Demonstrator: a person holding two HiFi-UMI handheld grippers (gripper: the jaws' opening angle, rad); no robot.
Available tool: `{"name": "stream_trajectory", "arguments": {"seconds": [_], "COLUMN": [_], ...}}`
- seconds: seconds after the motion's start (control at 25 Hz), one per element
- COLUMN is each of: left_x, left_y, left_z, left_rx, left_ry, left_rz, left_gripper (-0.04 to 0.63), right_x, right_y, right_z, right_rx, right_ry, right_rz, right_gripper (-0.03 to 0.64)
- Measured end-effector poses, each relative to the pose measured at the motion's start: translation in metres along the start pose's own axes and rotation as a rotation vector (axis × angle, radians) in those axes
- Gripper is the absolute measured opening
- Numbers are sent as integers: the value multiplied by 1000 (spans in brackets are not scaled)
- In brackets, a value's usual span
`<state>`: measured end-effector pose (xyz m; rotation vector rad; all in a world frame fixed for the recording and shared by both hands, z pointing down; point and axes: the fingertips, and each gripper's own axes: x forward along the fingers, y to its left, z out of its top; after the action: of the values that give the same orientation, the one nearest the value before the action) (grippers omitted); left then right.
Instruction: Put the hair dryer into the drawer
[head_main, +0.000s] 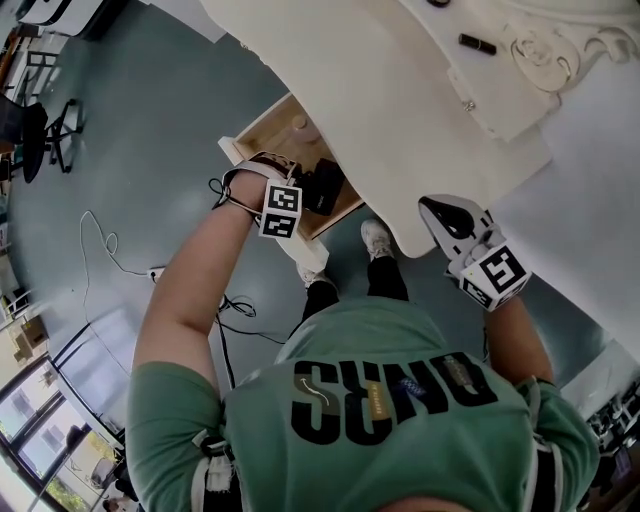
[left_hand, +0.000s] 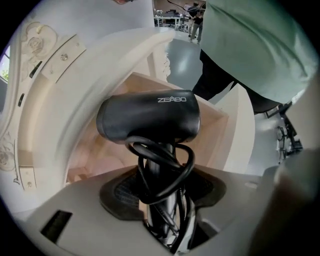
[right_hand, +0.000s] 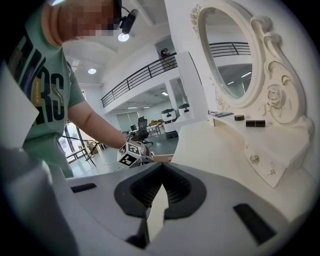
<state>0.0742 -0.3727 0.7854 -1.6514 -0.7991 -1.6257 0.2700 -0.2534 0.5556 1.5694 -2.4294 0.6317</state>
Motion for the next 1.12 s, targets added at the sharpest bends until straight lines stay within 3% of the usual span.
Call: {"name": "stream_trajectory", "arguments": {"seconds": [0.28, 1.12], "left_x": [22, 60], "left_y": [13, 24], "left_z": [16, 26], "left_rx": [54, 62], "left_ry": [-24, -74], "left_rz": [-14, -44], "left_gripper": [252, 258], "right_x": [4, 0], "right_y": [-7, -21], "right_z": [-3, -11], "right_rx": [23, 65], "right_ry": [11, 38], "right_rz": [-7, -33], "right_gripper": [-11, -11]}}
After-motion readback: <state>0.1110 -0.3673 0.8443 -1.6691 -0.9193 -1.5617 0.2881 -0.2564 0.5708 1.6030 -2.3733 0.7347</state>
